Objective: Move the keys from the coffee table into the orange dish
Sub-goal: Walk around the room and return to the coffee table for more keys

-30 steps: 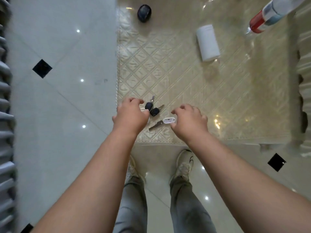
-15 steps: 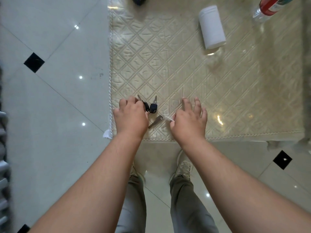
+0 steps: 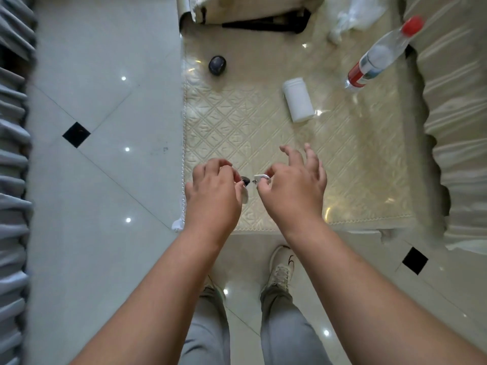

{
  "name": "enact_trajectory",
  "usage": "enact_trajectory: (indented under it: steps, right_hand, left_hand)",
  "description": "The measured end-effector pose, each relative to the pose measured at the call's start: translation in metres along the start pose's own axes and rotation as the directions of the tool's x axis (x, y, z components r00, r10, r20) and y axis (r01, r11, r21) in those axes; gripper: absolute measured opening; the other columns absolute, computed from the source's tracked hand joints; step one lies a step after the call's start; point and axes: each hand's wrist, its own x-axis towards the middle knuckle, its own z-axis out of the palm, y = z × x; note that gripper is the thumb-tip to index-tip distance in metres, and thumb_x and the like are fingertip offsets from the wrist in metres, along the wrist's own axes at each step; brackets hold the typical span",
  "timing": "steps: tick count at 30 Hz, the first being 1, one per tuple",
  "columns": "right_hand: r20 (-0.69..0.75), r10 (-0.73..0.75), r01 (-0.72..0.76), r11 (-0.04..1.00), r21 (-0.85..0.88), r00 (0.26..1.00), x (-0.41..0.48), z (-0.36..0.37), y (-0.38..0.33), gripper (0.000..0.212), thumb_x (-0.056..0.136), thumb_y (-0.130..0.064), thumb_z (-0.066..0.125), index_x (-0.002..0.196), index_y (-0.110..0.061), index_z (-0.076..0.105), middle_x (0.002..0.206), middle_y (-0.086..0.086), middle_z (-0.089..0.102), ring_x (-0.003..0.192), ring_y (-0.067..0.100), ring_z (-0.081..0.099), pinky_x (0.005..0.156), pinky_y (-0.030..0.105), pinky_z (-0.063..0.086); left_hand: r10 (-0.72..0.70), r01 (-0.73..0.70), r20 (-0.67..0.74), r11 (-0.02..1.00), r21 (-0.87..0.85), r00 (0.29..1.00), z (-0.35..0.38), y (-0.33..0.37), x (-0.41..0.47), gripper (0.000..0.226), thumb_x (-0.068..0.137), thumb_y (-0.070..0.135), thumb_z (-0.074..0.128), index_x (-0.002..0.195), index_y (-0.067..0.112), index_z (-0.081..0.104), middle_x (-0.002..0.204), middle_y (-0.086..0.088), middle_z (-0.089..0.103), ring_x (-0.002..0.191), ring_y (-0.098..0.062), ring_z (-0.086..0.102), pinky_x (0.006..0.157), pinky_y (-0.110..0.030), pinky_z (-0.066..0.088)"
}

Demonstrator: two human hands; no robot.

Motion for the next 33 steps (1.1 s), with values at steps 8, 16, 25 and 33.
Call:
enact_trajectory:
  steps: [8,16,25,33]
  right_hand:
    - [-0.147,-0.044,0.061,0.992,0.112,0.988,-0.021,-0.196,-0.041,0.014,0.084,-0.038,0.060,0.087,-0.026,0.068,0.136,-0.005,0.053,0.133,0.028,0.034,0.099,0.049,0.035]
    - [-0.230,-0.195,0.242,0.951,0.194,0.953,-0.082,-0.415,-0.078,0.014,0.086,-0.036,0.060,0.091,-0.025,0.067,0.120,-0.006,0.059,0.110,0.024,0.050,0.085,0.039,0.044]
    - [-0.412,-0.324,0.425,0.886,0.182,0.852,-0.130,-0.560,-0.109,0.006,0.084,-0.035,0.062,0.088,-0.030,0.064,0.085,-0.006,0.065,0.058,0.003,0.048,0.053,0.022,0.034]
    - [-0.583,-0.226,0.391,0.904,0.173,0.780,-0.157,-0.592,-0.133,0.007,0.087,-0.036,0.065,0.087,-0.029,0.064,0.100,-0.005,0.069,0.080,0.006,0.058,0.068,0.024,0.043]
  left_hand:
    - [0.147,-0.147,-0.118,0.989,0.005,0.982,-0.179,0.085,-0.038,0.010,0.092,0.036,0.052,0.098,0.029,0.056,0.131,0.009,0.045,0.120,-0.019,0.035,0.082,-0.039,0.032]
    - [0.302,-0.324,-0.351,0.946,-0.006,0.886,-0.384,0.176,-0.114,0.004,0.091,0.036,0.054,0.093,0.033,0.055,0.130,0.012,0.047,0.124,-0.016,0.036,0.087,-0.035,0.030]
    - [0.361,-0.413,-0.526,0.910,0.019,0.770,-0.518,0.227,-0.163,0.002,0.091,0.034,0.056,0.093,0.034,0.055,0.125,0.015,0.048,0.124,-0.013,0.042,0.098,-0.047,0.043]
    - [0.442,-0.502,-0.525,0.864,0.032,0.727,-0.560,0.212,-0.175,0.004,0.088,0.037,0.057,0.091,0.037,0.054,0.118,0.022,0.042,0.122,-0.012,0.043,0.099,-0.047,0.043]
